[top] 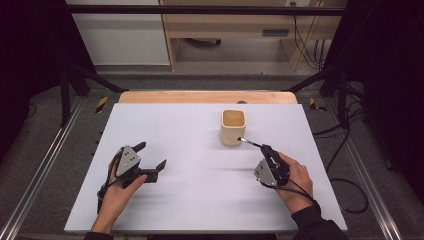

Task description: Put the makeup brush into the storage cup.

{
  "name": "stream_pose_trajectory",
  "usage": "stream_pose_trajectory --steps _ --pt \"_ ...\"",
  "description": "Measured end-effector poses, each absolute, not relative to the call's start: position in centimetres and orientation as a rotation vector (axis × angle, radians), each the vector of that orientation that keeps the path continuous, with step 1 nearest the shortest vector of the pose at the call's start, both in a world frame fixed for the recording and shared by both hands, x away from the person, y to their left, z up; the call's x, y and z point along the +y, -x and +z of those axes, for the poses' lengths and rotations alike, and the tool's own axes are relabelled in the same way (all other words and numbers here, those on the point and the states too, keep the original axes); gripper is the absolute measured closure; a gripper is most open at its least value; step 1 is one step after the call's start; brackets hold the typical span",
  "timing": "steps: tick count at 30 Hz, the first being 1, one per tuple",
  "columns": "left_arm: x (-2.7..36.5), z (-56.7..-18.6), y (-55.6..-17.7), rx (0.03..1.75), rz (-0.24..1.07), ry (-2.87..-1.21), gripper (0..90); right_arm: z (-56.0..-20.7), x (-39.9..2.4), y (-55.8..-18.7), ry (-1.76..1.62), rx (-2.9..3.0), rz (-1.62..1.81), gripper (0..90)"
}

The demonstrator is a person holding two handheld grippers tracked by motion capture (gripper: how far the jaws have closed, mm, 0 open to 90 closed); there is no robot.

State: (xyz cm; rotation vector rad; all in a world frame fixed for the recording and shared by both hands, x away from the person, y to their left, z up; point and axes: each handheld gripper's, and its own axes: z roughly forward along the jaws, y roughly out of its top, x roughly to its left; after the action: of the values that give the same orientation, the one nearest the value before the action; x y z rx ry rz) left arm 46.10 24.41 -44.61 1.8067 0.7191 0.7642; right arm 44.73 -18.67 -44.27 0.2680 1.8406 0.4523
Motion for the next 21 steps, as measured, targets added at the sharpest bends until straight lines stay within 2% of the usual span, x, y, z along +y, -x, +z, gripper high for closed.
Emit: stream_pose_trajectory --steps 21 --pt "25.4 -45.5 -45.2 0.756 0.752 -1.722 6.4 -42.5 -17.8 -45.2 -0.313 1.832 0.597 83.8"
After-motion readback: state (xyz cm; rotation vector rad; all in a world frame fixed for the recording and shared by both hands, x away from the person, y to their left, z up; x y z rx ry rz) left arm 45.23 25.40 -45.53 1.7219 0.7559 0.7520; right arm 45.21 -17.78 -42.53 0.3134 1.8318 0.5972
